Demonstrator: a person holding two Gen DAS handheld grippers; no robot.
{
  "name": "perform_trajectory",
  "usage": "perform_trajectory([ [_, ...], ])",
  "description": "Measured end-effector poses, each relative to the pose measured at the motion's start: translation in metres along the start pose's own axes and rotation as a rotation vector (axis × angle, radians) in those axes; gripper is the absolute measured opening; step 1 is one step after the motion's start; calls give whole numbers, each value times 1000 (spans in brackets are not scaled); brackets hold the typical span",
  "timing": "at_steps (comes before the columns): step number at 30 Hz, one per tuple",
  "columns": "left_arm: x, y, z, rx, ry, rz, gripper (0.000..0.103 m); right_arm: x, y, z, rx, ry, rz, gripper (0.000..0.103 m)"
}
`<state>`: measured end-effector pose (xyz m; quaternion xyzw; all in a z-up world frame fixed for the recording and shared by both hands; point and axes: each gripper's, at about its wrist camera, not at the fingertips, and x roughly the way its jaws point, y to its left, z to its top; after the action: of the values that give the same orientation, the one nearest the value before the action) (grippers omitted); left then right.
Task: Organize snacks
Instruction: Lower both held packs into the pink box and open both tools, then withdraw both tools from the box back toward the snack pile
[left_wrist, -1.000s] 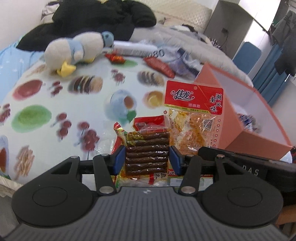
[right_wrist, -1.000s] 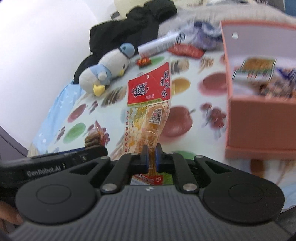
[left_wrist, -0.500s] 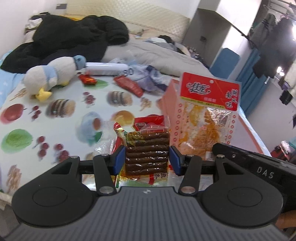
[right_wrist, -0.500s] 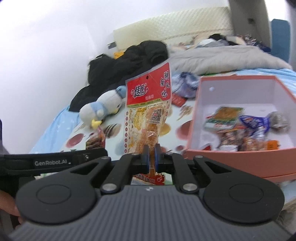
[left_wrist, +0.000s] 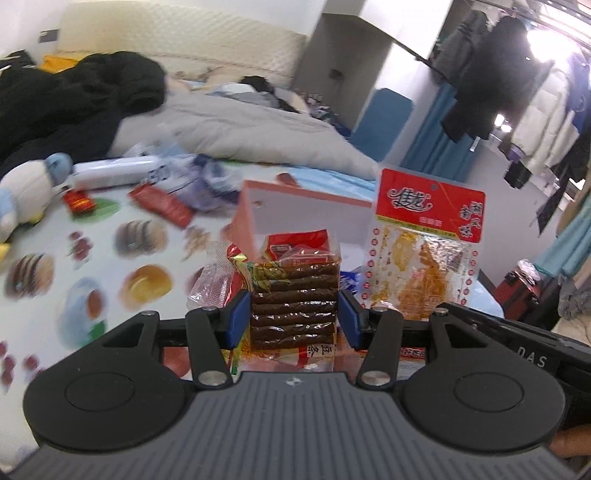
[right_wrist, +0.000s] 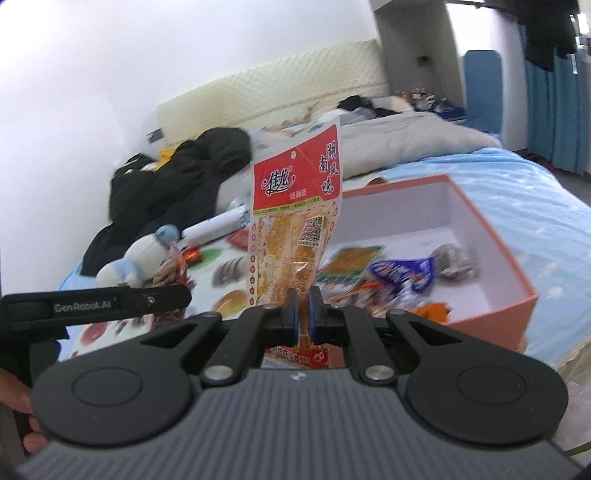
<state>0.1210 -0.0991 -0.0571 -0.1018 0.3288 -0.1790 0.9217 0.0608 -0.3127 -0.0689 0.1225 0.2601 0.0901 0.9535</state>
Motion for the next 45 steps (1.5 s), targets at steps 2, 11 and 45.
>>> perform_trajectory([
  [2, 15, -11, 10, 22, 12, -9, 57, 3, -11, 9, 9, -6, -7, 9],
  [11, 106, -40, 44, 76, 68, -16, 57, 46, -62, 36, -14, -13, -52, 9],
  [45, 90, -49, 40, 88, 69, 86, 79, 70, -91, 25, -11, 56, -55, 64],
])
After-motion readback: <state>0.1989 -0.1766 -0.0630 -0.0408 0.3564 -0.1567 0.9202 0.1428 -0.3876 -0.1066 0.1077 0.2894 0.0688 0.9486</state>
